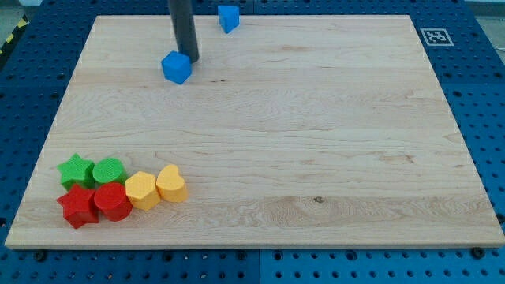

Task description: Place the blue cube at the top of the green circle

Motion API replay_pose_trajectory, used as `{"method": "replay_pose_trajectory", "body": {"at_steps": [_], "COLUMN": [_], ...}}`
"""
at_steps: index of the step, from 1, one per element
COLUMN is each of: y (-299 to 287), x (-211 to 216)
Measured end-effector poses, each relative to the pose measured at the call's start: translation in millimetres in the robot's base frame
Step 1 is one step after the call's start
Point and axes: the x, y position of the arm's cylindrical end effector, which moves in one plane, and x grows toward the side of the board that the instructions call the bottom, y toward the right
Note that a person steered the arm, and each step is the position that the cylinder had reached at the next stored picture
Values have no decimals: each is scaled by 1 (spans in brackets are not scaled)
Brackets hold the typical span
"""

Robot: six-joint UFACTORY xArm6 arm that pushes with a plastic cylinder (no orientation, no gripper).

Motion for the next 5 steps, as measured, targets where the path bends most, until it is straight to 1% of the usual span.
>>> {"method": "replay_pose_trajectory", "body": {"at_steps": [2, 5], "y": [-36, -52], "x": [42, 117]}}
